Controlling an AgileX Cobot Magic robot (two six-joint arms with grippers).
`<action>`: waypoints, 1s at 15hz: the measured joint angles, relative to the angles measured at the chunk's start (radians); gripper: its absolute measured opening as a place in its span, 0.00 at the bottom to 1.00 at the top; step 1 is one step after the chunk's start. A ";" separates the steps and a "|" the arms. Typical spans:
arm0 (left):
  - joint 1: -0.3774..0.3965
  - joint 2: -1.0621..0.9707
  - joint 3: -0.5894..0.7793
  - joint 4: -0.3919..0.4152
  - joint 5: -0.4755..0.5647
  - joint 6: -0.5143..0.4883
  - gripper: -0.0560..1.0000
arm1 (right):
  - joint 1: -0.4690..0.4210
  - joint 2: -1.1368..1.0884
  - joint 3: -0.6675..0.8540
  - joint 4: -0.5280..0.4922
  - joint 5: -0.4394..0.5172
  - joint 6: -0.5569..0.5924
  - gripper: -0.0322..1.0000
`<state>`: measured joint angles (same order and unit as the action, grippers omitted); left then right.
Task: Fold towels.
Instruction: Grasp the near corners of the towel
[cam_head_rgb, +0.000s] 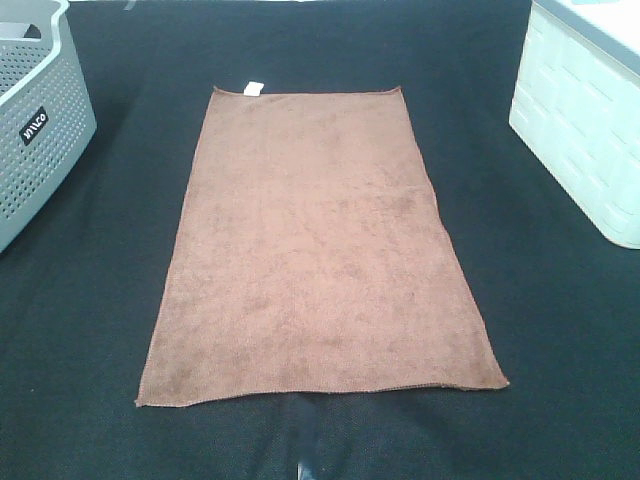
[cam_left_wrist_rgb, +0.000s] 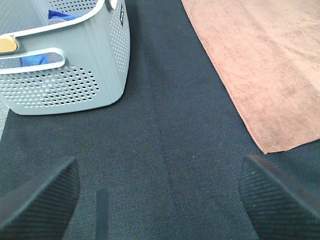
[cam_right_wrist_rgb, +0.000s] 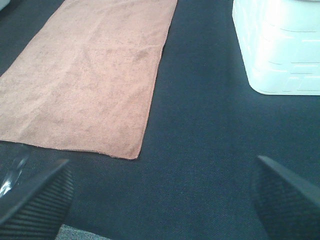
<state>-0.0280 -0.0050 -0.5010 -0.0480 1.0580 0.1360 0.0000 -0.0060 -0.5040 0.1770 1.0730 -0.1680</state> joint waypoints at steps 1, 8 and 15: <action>0.000 0.000 0.000 0.000 0.000 0.000 0.83 | 0.000 0.000 0.000 0.000 0.000 0.000 0.90; 0.000 0.000 0.000 0.000 0.000 0.000 0.83 | 0.000 0.000 0.000 0.000 0.000 0.000 0.90; 0.000 0.000 0.000 0.000 0.000 0.000 0.83 | 0.000 0.000 0.000 0.000 0.000 0.000 0.90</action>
<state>-0.0280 -0.0050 -0.5010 -0.0480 1.0580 0.1360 0.0000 -0.0060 -0.5040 0.1770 1.0730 -0.1680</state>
